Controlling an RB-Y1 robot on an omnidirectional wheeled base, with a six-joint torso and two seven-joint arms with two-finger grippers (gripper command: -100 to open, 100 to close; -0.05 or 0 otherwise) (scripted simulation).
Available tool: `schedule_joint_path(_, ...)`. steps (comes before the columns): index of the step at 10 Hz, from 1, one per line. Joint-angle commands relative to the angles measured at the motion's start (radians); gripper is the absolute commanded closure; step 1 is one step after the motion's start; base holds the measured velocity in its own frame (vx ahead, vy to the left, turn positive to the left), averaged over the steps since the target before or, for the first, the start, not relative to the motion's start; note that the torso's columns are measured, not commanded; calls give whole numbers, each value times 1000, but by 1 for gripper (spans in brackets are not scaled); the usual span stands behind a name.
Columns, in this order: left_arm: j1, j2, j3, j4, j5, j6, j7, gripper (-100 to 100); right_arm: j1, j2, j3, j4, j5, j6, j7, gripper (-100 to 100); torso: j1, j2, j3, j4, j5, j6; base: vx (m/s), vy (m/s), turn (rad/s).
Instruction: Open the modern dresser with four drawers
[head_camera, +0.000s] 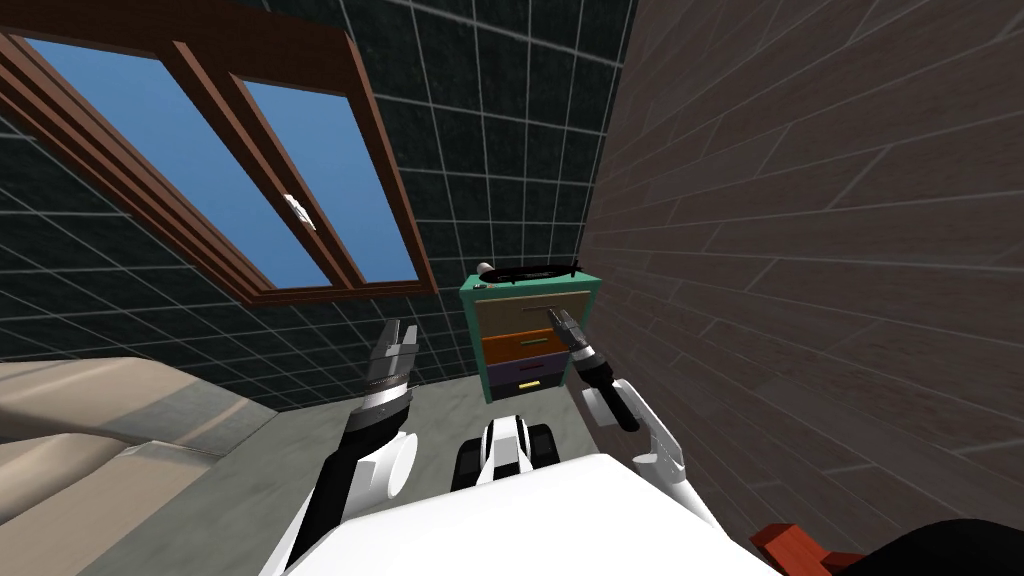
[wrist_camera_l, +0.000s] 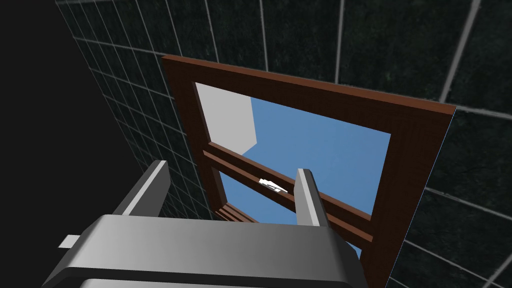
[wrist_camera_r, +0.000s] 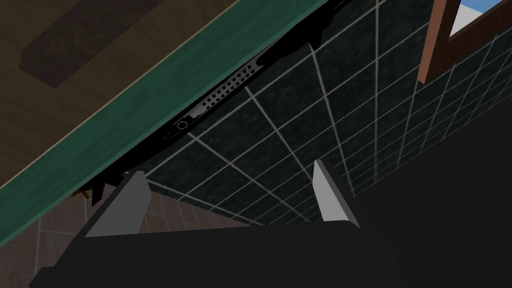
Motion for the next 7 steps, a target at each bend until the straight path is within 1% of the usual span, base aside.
schedule_joint_path(1, 0, 0, 0, 0, 0, 0, 0, 0, -23, -23, -13, 29, 75, 16, 71, -100, 0, 0, 0, 0, 0, 0, 19, 107, -43)
schedule_joint_path(2, 0, 0, 0, 0, 0, 0, 0, 0, -23, -23, -13, 29, 83, 16, 77, -100, 1, -1, -1, 0, 0, 0, 12, 79, -22)
schedule_joint_path(5, 0, 0, 0, 0, 0, 0, 0, 0, -58, -63, -34, 77, 182, 41, 171, -100, 2, 0, 0, 0, 0, 0, -1, 110, -38)
schedule_joint_path(6, 0, 0, 0, 0, 0, 0, 0, 0, -58, -63, -34, 77, 195, 41, 180, -100, 3, 0, 0, 0, 1, 0, 1, 115, -14)
schedule_joint_path(7, 0, 0, 0, 0, 0, 0, 0, 0, -70, -78, -42, 95, 233, 50, 214, -100, 1, -1, 0, 0, 0, 0, 26, 104, -27)
